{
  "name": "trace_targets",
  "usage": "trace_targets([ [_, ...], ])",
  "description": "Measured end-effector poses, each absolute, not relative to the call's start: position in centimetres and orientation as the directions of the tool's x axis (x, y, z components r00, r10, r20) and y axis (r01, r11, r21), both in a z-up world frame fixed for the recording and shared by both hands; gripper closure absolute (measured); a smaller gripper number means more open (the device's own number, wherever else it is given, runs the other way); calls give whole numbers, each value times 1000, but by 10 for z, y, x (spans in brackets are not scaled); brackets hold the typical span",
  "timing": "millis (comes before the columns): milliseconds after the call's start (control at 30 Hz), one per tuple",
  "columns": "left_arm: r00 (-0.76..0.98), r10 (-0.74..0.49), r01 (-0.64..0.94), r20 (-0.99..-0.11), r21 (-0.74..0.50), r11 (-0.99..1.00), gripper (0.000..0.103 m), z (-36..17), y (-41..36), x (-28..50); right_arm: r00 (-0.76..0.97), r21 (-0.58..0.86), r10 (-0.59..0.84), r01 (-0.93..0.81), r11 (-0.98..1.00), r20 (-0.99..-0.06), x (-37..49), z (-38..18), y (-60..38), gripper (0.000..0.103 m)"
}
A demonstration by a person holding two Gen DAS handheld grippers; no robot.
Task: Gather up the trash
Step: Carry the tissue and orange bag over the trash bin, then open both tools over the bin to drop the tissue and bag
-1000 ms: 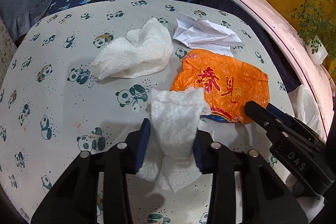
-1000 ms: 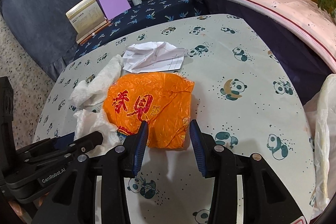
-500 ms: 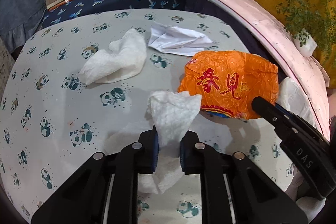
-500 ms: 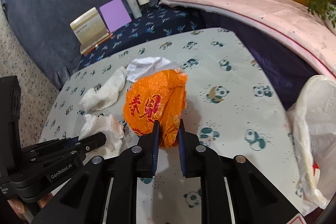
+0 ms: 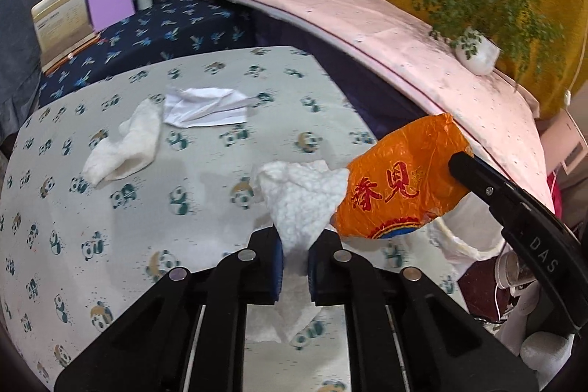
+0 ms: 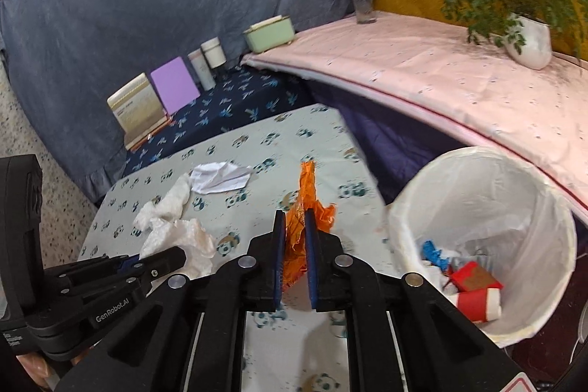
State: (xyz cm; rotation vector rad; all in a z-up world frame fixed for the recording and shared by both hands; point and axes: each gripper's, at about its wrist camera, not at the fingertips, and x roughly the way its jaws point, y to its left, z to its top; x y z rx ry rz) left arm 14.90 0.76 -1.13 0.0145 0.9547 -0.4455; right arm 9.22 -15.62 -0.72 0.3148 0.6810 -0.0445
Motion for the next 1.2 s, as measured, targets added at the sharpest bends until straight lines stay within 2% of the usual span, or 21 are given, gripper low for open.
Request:
trace_targets([
  [500, 428, -477, 577, -768, -174, 798, 93, 14, -108, 123, 812, 289, -105, 321, 902, -574, 28, 10, -251, 94],
  [767, 362, -545, 661, -756, -204, 722, 93, 17, -168, 119, 790, 276, -206, 426, 861, -578, 3, 9, -298, 94],
  [967, 328, -578, 695, -748, -223, 683, 93, 12, -197, 121, 773, 280, -227, 461, 842, -592, -3, 1, -317, 94],
  [1033, 321, -586, 699, -744, -231, 677, 82, 10, -203, 123, 768, 278, -228, 466, 840, -598, -2, -1, -319, 94],
  [1067, 328, -582, 692, -744, -230, 684, 59, 9, -203, 124, 765, 277, -227, 467, 840, -602, -1, -3, -320, 93],
  [1100, 343, -579, 681, -739, -229, 696, 41, 8, -202, 126, 763, 276, -226, 468, 839, -606, 1, -4, -320, 93],
  [1200, 370, -583, 673, -723, -223, 705, 35, 10, -199, 129, 760, 275, -227, 470, 839, -609, 5, -6, -320, 91],
])
